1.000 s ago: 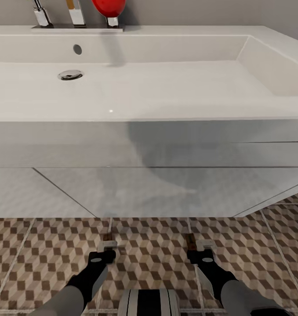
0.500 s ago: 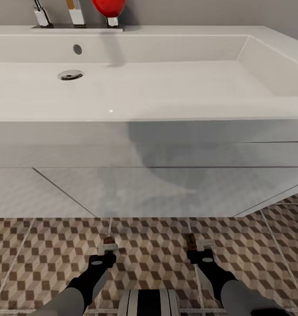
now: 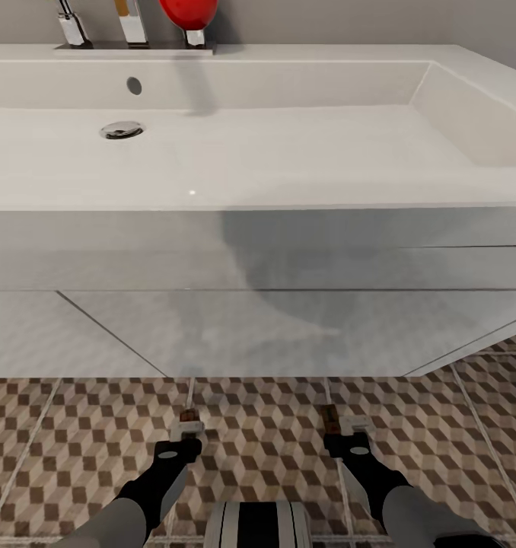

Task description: Take the four mousetraps from the cabinet in the bathroom and place them on the bathroom floor. Make sure all four end up on the same floor surface, and ensure that at least two of them are either under or directly next to the same bathroom sink.

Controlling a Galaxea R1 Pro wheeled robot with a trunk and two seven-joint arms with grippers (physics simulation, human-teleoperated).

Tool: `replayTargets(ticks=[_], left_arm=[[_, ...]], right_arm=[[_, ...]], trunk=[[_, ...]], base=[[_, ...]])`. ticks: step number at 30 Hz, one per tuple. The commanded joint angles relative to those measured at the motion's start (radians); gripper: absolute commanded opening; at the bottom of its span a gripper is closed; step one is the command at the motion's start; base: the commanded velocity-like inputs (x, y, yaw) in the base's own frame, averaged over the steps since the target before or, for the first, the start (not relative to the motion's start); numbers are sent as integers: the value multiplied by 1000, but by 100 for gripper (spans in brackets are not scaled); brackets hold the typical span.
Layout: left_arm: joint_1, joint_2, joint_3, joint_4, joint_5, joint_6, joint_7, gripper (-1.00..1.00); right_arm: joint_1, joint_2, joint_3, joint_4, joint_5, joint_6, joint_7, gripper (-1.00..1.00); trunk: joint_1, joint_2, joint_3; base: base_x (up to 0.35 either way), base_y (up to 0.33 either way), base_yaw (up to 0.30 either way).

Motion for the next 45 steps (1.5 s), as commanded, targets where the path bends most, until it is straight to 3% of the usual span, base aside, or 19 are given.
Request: replayTargets(ticks=[1,6,12,33,40,45], left_arm=[[0,-1,3,-2,-6,7,2,-100],[0,-2,3,-3,-6,6,2,-100],[0,-1,3,-4,-6,6,2,-100],[0,0,4,-7,-6,-1,2,-100],[0,0,1,6,-8,-83,2,-100],[0,1,-1,11,-8,-101,2,-100]], right_arm=[[0,0,6,1,5,0,-6,-100],[0,0,6,1,5,0,-6,-100],[0,0,6,1,5,0,-6,-100],[0,0,6,1,5,0,-6,-100],[0,0,4,1,7,-1,-6,-100],[0,0,5,1,6,-19,-6,-100]], trunk=[[0,0,-1],[0,0,-1],[3,-2,-24],[3,-2,-24],[3,-2,-24],[3,-2,-24]], base=[[0,0,0],[0,0,0],[0,0,0],[0,0,0],[0,0,0],[0,0,0]])
